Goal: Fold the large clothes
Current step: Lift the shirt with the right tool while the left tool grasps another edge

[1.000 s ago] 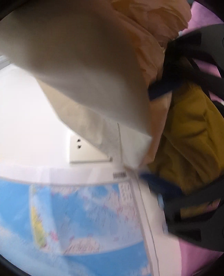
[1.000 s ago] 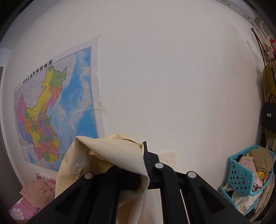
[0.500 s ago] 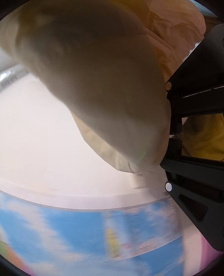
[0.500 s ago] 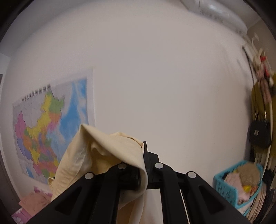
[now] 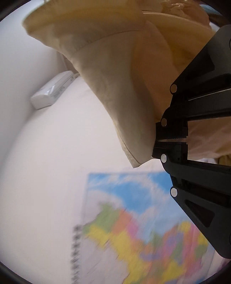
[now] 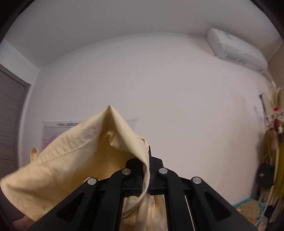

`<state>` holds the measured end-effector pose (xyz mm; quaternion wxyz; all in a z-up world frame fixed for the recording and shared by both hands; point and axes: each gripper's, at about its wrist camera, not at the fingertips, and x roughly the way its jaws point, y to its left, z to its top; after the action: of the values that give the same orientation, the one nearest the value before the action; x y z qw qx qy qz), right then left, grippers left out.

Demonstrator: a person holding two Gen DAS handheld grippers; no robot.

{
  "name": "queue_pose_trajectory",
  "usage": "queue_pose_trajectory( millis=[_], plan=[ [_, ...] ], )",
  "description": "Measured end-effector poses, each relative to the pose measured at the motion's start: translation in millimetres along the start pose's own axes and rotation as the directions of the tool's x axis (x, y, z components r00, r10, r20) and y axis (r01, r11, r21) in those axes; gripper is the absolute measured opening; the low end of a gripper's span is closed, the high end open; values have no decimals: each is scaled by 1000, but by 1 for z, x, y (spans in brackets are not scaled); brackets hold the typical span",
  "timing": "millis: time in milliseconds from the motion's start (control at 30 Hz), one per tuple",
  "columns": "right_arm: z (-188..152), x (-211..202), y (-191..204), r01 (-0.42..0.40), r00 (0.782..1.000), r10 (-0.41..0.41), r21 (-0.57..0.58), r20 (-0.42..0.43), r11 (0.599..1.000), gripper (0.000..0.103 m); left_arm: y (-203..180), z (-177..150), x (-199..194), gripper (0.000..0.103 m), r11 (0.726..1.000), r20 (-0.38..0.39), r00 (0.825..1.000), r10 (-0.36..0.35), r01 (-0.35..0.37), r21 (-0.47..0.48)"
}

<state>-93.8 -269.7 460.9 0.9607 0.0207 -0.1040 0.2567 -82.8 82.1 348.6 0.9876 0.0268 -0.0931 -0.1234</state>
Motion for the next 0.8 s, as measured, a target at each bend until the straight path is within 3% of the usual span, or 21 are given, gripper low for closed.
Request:
queue_pose_trajectory(
  millis=[133, 200, 267, 333, 433, 467, 500, 533, 600, 633, 667, 800],
  plan=[
    [-13, -15, 7, -146, 988, 150, 69, -49, 987, 3, -4, 25, -76, 2, 996, -3, 996, 85, -85, 40],
    [-27, -18, 11, -233, 966, 243, 114, -84, 966, 3, -12, 26, -94, 2, 991, -24, 992, 121, -119, 67],
    [-45, -15, 16, -300, 941, 318, 148, -116, 942, 3, -30, 22, -147, 2, 983, -75, 984, 162, -154, 104],
    [-76, 2, 24, -345, 905, 380, 191, -191, 919, 3, -33, 16, -160, 2, 973, -134, 970, 203, -184, 142],
    [-136, 50, 33, -365, 830, 449, 287, -331, 886, 3, -27, -10, -166, 2, 968, -275, 932, 236, -203, 146],
    [-156, 66, 33, -361, 803, 466, 319, -371, 876, 3, -19, -27, -164, 2, 973, -345, 910, 231, -205, 110],
    [-187, 91, 39, -356, 752, 490, 354, -441, 865, 3, -8, -46, -154, 2, 972, -402, 885, 233, -217, 85],
    [-221, 117, 44, -338, 702, 503, 386, -504, 859, 4, 8, -70, -141, 2, 969, -474, 849, 235, -240, 51],
    [-278, 156, 55, -283, 626, 502, 426, -596, 859, 4, 40, -101, -118, 2, 955, -549, 794, 261, -295, 26],
    [-300, 169, 59, -253, 604, 492, 435, -627, 864, 4, 57, -126, -104, 2, 942, -602, 749, 277, -335, 16],
    [-329, 185, 58, -198, 574, 483, 460, -661, 865, 4, 73, -146, -93, 2, 934, -644, 716, 268, -356, -8],
    [-401, 230, 69, -108, 470, 460, 469, -753, 877, 4, 124, -214, -62, 2, 894, -759, 596, 260, -446, -44]
  ],
)
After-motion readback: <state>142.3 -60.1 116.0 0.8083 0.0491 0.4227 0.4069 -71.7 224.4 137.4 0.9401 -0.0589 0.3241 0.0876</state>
